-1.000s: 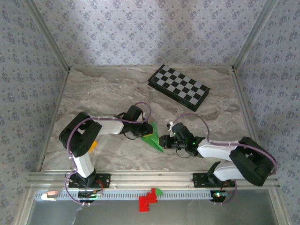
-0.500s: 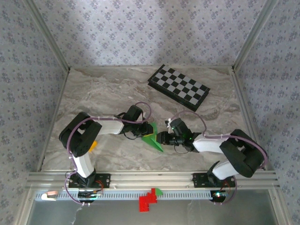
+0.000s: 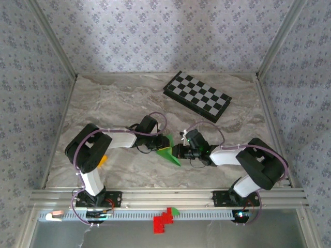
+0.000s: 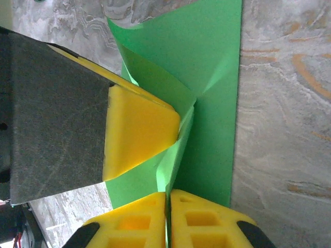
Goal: Fold a paper plane with a square sheet of paper (pick it up from the middle)
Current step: Fourth fold the wing at the center of the table.
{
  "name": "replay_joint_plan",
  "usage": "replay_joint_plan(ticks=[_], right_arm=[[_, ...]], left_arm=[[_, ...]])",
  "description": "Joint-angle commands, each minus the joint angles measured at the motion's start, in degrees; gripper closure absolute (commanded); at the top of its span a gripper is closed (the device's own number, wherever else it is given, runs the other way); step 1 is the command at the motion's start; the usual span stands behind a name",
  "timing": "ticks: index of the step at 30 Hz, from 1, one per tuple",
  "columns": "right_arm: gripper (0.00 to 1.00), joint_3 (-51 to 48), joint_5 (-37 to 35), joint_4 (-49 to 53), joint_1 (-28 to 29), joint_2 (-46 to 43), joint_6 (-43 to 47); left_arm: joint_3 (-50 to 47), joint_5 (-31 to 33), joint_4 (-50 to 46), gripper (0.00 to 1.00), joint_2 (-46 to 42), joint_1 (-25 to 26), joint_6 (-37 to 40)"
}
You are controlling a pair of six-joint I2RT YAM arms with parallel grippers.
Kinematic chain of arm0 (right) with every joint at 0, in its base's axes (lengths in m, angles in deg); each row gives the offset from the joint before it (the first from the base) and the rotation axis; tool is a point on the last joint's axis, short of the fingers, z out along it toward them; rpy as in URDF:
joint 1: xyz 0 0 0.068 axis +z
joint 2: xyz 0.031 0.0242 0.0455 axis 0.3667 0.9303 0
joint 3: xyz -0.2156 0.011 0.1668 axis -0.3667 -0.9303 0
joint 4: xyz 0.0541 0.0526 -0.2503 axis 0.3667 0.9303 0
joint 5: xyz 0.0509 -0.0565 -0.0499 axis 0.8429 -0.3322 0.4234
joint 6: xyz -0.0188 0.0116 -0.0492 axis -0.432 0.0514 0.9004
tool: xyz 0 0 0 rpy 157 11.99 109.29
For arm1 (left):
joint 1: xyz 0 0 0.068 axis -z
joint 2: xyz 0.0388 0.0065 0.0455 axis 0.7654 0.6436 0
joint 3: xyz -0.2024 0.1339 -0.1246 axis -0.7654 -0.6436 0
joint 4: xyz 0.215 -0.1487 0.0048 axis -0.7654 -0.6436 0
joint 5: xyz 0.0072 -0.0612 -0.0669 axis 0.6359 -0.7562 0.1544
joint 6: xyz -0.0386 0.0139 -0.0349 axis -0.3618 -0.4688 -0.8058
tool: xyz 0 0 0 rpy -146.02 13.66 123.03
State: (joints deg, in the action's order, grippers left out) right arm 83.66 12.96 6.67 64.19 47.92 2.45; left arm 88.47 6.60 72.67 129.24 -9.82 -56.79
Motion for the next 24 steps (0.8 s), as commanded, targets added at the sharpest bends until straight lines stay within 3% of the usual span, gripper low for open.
replay_joint_plan(ticks=[1, 11, 24], right_arm=[[0.91, -1.8, -0.8, -2.2, 0.5, 0.1, -1.0], [0.92, -4.5, -2.9, -7.6, 1.5, 1.1, -1.6], [0.98, -7.6, -4.1, -14.0, 1.6, 0.3, -2.6]], left_arm=[[1.2, -0.3, -1.7, 0.72, -3.3, -0.4, 1.3], [-4.0, 2.1, -1.8, 0.7, -9.9, -0.4, -1.0], [-6.9, 4.5, -0.5, 0.73, -9.9, -1.2, -2.8]])
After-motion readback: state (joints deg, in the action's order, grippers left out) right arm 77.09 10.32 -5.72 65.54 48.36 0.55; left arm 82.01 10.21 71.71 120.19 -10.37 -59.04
